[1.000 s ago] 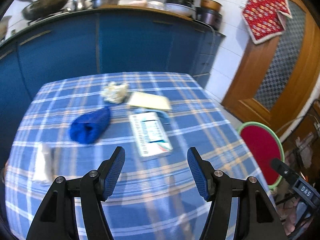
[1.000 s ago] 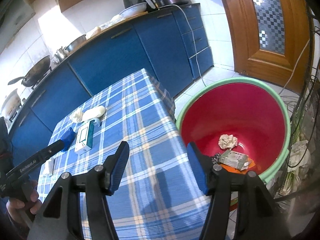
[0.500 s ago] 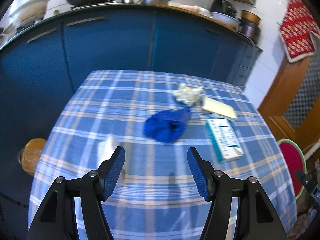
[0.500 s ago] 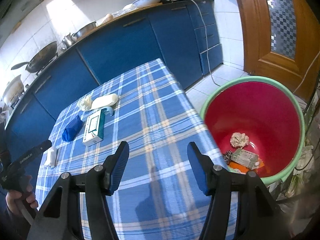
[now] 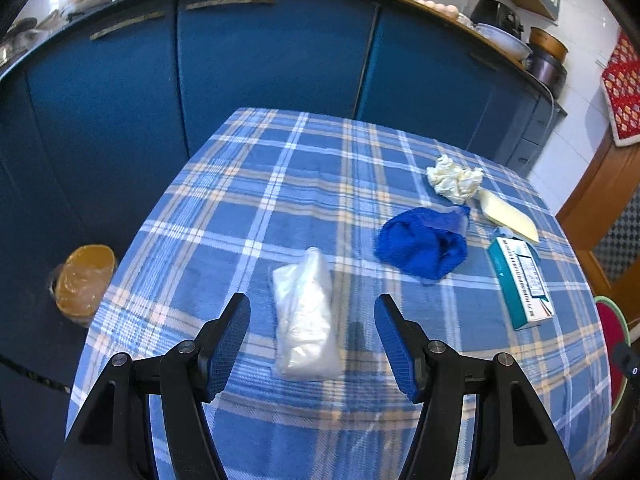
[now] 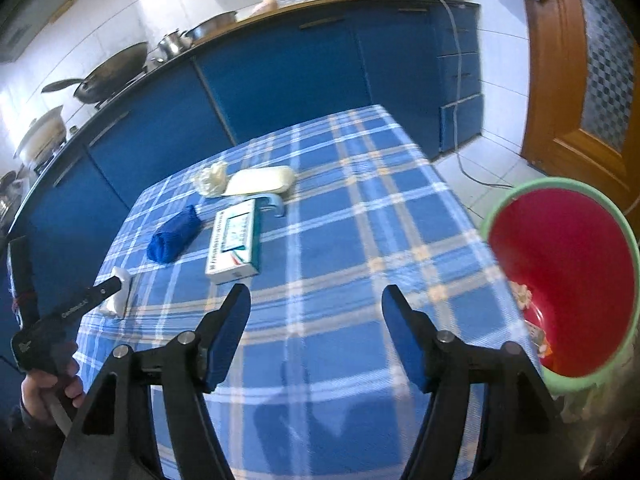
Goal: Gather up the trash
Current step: 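Grasp the white plastic-wrapped pack with the left tool, then grasp the white-and-blue medicine box with the right tool while the left tool holds the pack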
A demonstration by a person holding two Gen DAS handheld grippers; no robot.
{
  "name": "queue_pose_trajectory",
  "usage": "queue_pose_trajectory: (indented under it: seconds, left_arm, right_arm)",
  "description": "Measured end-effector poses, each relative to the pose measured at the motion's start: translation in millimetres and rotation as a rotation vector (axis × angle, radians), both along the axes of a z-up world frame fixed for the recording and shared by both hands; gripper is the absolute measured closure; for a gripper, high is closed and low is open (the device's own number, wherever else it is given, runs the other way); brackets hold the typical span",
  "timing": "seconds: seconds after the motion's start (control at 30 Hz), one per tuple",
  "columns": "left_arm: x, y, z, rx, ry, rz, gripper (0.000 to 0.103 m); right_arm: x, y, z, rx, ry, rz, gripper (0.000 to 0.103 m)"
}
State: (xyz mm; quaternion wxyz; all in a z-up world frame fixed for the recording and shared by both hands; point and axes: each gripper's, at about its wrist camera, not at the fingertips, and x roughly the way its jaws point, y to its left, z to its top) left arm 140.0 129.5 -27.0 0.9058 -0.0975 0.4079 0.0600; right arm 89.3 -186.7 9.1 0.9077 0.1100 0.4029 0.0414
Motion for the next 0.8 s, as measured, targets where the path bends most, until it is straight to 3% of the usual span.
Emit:
queue_pose_trajectory:
  seconds: [0.13, 0.27, 0.37, 0.8]
  left_arm:
    - [3, 3, -7, -0.010, 0.012, -0.002, 0.046]
    - [6, 6, -15, -0.019, 0.026, 0.006, 0.065]
    - [5, 7, -18, -0.021, 0.019, 0.012, 0.071]
    - [5, 10, -20, -0.042, -0.001, 0.009, 0.072]
  right_arm:
    - [12, 17, -2, -0.017, 0.004, 0.035, 0.033]
    - [24, 34, -6, -0.031, 0.010, 0.070, 0.032]
    - [35, 46, -11, -0.040, 0.021, 0.093, 0.031]
    - [76, 89, -35, -0.082, 0.079, 0.166, 0.031]
